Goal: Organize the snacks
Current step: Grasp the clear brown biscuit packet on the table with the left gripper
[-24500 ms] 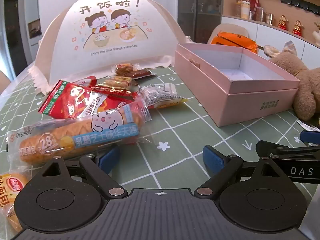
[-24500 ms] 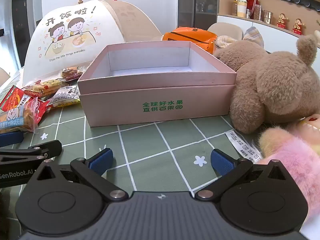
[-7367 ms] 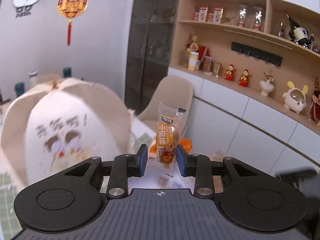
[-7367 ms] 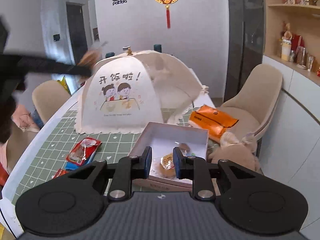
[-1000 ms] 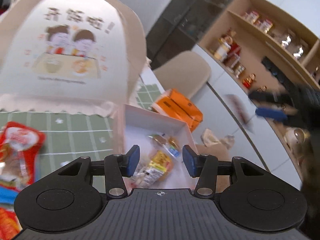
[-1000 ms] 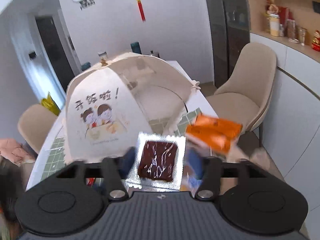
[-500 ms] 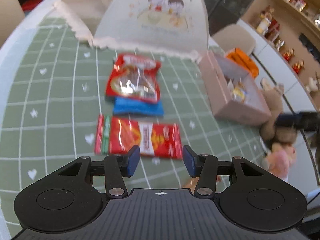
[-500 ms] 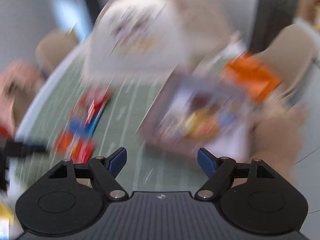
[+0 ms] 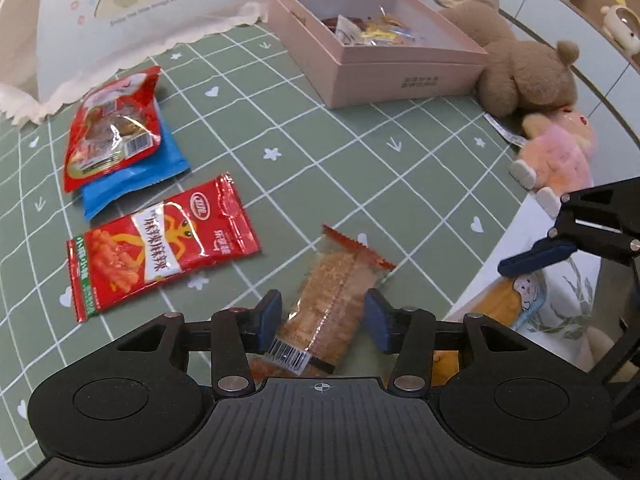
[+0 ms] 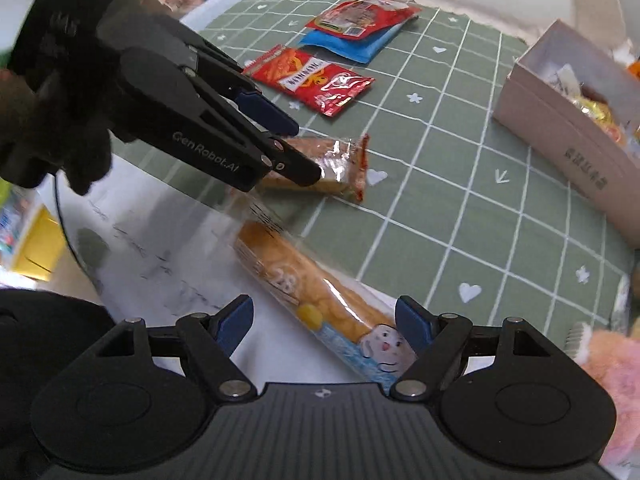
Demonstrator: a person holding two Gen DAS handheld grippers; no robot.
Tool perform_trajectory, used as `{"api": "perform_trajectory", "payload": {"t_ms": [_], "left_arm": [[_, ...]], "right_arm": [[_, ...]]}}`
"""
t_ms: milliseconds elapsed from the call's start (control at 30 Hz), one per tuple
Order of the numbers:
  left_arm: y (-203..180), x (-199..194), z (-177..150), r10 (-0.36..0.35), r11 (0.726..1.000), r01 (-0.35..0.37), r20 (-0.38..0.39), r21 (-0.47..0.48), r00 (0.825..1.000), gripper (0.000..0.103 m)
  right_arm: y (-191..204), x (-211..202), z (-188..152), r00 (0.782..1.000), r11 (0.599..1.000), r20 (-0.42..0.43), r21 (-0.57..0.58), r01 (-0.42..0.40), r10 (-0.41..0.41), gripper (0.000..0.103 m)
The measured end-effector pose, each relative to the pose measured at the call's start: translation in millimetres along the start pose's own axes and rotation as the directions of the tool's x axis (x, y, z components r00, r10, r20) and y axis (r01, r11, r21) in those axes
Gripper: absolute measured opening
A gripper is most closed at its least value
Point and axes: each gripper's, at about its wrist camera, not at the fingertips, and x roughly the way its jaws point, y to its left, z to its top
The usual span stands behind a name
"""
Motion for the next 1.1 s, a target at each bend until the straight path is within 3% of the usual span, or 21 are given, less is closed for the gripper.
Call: {"api": "perform_trajectory", "payload": {"t_ms": [167, 267, 433, 500, 633, 733, 867, 933, 1100], "left_arm": [[-1, 1, -5, 0.048, 0.999, -0.048, -0.021, 0.022, 0.999, 0.049], [15, -5, -9, 0.097, 0.991, -0.097, -0.002, -0.088, 0.995, 0.043], [50, -18, -26, 0.163, 0.925, -0.148, 0.013, -0.349, 0.987, 0.042], [56, -23, -33, 0.167, 0.907, -0.146, 0.019, -0.395, 0.986, 0.042], [54, -29, -45, 0.15, 0.903, -0.128, 0.022, -0.411, 0.988, 0.042], [55, -31, -52, 0.156, 0.889, -0.132, 0.02, -0.439, 0.988, 0.041], [69, -41, -66, 0.218, 0.834, -0.177, 0.018, -0.522, 0.976, 0.041], [79, -44, -71, 0.221, 0.811, -0.172, 0.021, -0.559, 0.975, 0.041], [87, -47, -77, 0.2, 0.809, -0.15, 0.026, -0.568, 0.979, 0.042]], "right_arm": [[-18, 5, 2, 0.999, 0.996, 0.013, 0.081, 0.031, -0.033, 0.079], [-29, 1, 5, 0.998, 0.992, 0.041, 0.119, 0.046, -0.051, 0.079], [-43, 4, 23, 0.991, 0.979, 0.092, 0.188, 0.078, -0.097, 0.078], [-48, 7, 31, 0.987, 0.972, 0.1, 0.213, 0.1, -0.124, 0.078], [-56, 10, 45, 0.983, 0.963, 0.12, 0.248, 0.103, -0.136, 0.078], [-50, 11, 65, 0.981, 0.973, 0.157, 0.219, 0.075, -0.111, 0.078], [-30, 17, 96, 0.979, 0.989, 0.194, 0.145, 0.036, -0.064, 0.08], [-19, 25, 114, 0.979, 0.996, 0.202, 0.094, 0.012, -0.03, 0.087], [13, 61, 156, 0.985, 0.996, 0.17, -0.086, 0.025, -0.01, 0.089]]}}
